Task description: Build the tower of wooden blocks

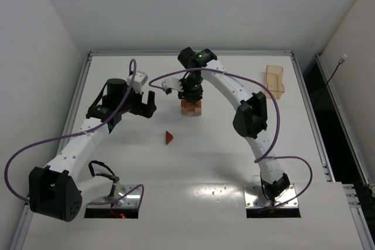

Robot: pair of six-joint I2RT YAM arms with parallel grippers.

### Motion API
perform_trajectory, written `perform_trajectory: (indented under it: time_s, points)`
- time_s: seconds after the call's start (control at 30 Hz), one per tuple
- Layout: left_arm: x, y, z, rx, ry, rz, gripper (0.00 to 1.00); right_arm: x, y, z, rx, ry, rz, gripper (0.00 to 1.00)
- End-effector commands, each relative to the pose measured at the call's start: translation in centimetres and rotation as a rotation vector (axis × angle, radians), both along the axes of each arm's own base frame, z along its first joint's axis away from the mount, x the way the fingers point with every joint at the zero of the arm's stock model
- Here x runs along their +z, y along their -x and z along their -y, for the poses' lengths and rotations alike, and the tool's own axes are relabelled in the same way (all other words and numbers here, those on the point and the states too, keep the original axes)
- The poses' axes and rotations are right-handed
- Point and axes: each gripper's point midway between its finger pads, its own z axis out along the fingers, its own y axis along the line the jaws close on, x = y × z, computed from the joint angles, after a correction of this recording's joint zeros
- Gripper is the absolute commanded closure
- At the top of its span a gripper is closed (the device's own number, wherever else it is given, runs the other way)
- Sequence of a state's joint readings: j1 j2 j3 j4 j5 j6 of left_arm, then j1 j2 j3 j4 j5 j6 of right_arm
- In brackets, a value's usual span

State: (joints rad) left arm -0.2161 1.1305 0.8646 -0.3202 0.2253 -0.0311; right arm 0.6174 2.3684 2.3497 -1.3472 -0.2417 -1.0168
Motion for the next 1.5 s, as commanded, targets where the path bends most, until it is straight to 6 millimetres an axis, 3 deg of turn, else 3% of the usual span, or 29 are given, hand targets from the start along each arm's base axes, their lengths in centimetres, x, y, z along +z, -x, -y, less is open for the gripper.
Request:
perform_trajectory:
  time_s: [0.0,0.3,0.63,0.73,0.83,1.03,1.17,1.2,1.23,1.3,1.37,1.4,1.43,1.47]
  points:
    - [0.9,-0.6,0.1,-0.005,0.022,0.037,0.0,0.0,0.9,0.3,-0.001,0.019,-0.04,0.75]
    - [0.9,-0.6,0.1,-0.005,0.022,0.037,0.0,0.3,0.9,-0.1,0.003,-0.002,-0.044,0.57]
    - [0.9,-0.7,-0.2,0.004,0.022,0.037,0.0,1.5,0.9,-0.6,-0.009,-0.04,-0.03,0.49]
    - [0.7,-0.5,-0.3,0.0,0.013,0.032,0.0,3.5,0.6,-1.3,-0.023,-0.099,0.005,0.44]
    - [0.3,-0.1,-0.4,0.0,0.012,0.024,0.0,6.2,-0.3,-1.3,-0.07,-0.179,0.051,0.26]
    - [-1.5,1.2,-0.6,0.035,0.03,-0.037,0.0,11.3,-1.0,-1.2,-0.128,-0.359,0.086,0.21]
    - [-2.6,3.3,0.2,0.0,0.013,-0.07,0.0,14.8,-1.8,0.3,-0.205,-0.441,0.131,0.21]
    - [-2.0,3.7,0.4,-0.01,0.017,-0.054,0.0,14.8,-2.0,1.0,-0.238,-0.449,0.118,0.21]
    - [-2.2,4.2,0.7,-0.024,0.017,-0.054,0.0,16.2,-2.1,1.5,-0.278,-0.475,0.143,0.21]
    - [-2.2,4.9,1.5,-0.058,0.021,-0.06,0.0,16.0,-2.5,3.3,-0.349,-0.462,0.149,0.21]
    - [-2.8,5.5,2.5,-0.088,0.017,-0.102,0.0,17.4,-2.7,4.9,-0.423,-0.485,0.182,0.21]
    - [-3.1,5.8,3.0,-0.099,0.028,-0.122,0.0,16.5,-2.6,5.7,-0.462,-0.477,0.159,0.21]
    - [-3.7,6.1,3.4,-0.117,0.027,-0.148,0.0,16.7,-3.6,7.5,-0.522,-0.49,0.183,0.21]
    - [-3.9,6.1,4.1,-0.121,0.042,-0.187,0.05,16.6,-3.1,8.7,-0.591,-0.498,0.16,0.21]
